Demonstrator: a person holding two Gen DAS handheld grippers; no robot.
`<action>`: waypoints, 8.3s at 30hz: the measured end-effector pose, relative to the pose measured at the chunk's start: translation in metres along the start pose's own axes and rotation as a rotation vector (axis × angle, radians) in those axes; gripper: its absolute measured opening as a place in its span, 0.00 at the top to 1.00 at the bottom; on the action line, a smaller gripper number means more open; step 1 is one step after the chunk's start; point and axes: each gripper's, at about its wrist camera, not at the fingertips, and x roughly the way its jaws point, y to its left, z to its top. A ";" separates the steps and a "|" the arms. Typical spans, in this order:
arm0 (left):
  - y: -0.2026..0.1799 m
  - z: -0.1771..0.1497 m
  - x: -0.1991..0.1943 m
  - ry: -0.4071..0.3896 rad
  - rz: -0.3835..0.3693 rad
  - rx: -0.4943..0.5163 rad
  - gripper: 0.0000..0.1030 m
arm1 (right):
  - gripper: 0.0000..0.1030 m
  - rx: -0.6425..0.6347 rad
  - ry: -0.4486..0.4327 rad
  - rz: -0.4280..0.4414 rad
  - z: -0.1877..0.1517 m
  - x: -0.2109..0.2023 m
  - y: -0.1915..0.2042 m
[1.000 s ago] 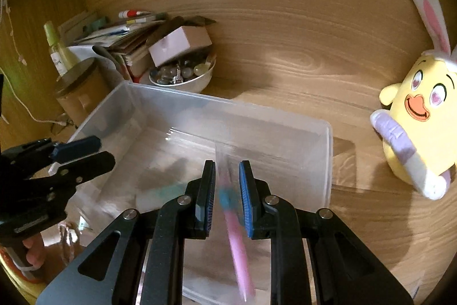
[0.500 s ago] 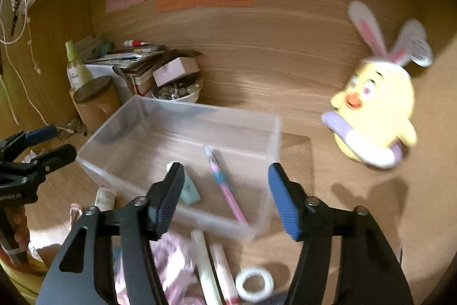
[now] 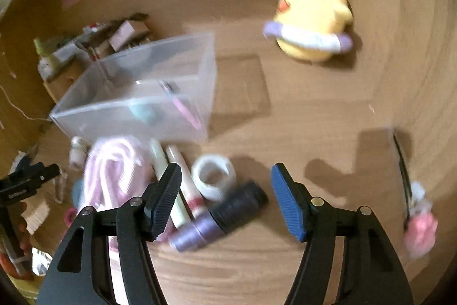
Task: Organize objects
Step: 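Grasp the braided bracelet with the left tool while the right grasps the purple bottle, then lower the bracelet and purple bottle into the box and open both tools, then grasp the white pill bottle with the left tool while the right grasps the white tape roll, then carry the pill bottle and tape roll into the box and open both tools, then grasp the blue tape roll with the left tool while the right grasps the red-capped tube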
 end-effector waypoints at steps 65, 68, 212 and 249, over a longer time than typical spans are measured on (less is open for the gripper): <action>-0.066 0.109 0.018 -0.152 -0.103 0.080 0.88 | 0.79 -0.207 -0.013 0.203 0.102 0.063 0.075; -0.066 0.109 0.028 -0.127 -0.109 0.082 0.88 | 0.79 -0.239 0.002 0.200 0.100 0.069 0.081; -0.082 0.001 -0.015 -0.036 -0.163 0.232 0.17 | 0.48 -0.178 0.039 0.072 0.020 0.022 0.021; -0.086 0.022 -0.034 -0.154 -0.204 0.188 0.63 | 0.86 -0.114 -0.135 0.154 0.039 -0.039 0.010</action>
